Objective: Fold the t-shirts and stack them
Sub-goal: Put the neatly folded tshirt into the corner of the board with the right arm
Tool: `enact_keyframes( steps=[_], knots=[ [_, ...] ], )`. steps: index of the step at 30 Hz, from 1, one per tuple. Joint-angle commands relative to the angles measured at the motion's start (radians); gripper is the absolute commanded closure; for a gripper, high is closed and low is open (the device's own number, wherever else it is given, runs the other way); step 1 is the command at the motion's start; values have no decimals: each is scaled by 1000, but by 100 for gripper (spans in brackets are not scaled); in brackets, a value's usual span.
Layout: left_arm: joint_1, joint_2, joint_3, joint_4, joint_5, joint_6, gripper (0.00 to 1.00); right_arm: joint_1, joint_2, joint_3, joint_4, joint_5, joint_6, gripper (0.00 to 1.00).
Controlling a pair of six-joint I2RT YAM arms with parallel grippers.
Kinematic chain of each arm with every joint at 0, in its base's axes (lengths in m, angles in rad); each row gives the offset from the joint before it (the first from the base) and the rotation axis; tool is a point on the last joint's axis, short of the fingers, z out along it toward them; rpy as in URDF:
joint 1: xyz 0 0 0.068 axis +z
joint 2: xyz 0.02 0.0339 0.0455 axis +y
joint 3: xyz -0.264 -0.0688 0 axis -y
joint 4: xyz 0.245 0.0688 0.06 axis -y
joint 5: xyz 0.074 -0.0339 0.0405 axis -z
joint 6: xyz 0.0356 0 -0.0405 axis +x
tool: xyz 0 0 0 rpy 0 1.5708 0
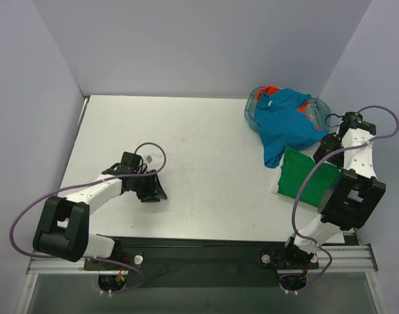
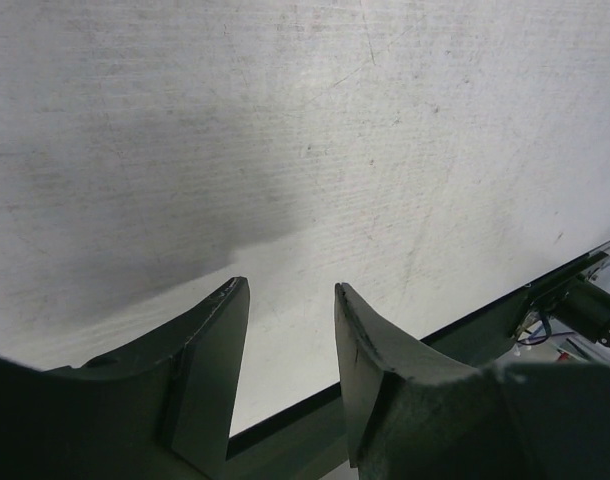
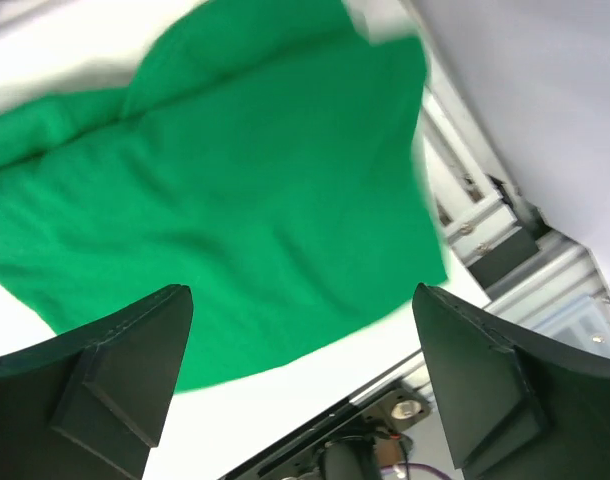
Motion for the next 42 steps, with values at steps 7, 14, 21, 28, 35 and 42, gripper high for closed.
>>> enact_keyframes(
  steps=[7,14,21,28,35,42],
  knots=[
    [3,-109,120,-88,-58,62,50,46,-195,-70,-19,79,48,0],
    [3,-207,173,-102,-98,87,49,211,-422,-228,42,-37,69,0],
    [3,-285,219,-166,-158,105,48,387,-716,-452,163,-211,183,0],
    [5,-322,271,-230,-208,85,48,514,-928,-682,258,-255,312,0],
    [6,-345,305,-238,-244,76,48,545,-1023,-775,248,-231,358,0],
    [6,-350,309,-215,-218,98,48,551,-999,-712,200,-194,344,0]
  ],
)
